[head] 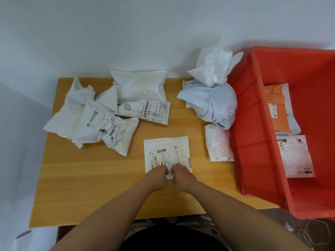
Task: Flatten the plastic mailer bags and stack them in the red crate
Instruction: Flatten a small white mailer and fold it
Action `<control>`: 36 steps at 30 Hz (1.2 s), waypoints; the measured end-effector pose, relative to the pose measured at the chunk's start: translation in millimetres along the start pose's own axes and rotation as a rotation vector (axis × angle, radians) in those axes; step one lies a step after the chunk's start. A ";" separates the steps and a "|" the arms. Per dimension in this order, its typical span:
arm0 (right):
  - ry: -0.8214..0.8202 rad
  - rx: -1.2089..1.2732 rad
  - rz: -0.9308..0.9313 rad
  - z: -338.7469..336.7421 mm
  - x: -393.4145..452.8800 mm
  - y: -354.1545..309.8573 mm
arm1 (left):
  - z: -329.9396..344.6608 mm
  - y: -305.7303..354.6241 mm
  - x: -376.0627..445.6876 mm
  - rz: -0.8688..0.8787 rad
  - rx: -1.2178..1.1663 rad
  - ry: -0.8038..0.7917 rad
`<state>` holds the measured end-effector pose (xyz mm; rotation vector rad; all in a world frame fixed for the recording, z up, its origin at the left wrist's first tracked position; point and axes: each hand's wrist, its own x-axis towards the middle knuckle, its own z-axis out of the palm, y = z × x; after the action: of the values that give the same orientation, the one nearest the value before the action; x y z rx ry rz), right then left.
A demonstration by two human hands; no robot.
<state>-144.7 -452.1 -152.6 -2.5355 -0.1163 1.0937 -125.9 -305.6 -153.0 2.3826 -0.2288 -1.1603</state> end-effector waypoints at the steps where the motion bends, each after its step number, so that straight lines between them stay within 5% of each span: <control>1: -0.021 0.004 0.000 -1.7 1.0 -0.8 | 0.2 -0.8 -0.3 0.004 -0.010 -0.020; 8: 0.024 0.024 0.169 -8.3 1.6 6.1 | -6.5 4.5 -1.2 -0.034 -0.065 -0.076; 15: -0.096 0.167 0.200 -20.0 7.2 8.3 | -11.1 -1.6 -4.7 -0.093 -0.239 -0.063; 20: 0.248 0.311 0.381 -35.1 -0.2 24.5 | -26.6 -15.4 -5.0 -0.350 -0.423 0.353; 23: 0.218 0.526 0.396 -35.2 1.0 26.0 | -26.1 -20.9 -4.2 -0.465 -0.583 0.373; 29: 0.187 0.872 0.358 -46.1 -5.5 22.0 | -41.9 -11.0 -7.7 -0.458 -0.930 0.391; 36: 0.241 1.177 0.137 -131.5 -21.0 7.7 | -139.5 42.1 -26.5 -0.217 -0.985 0.579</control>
<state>-65.7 -504.1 -58.6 -1.5653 0.5952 0.5779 -31.7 -285.2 -40.5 1.7282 0.6578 -0.4190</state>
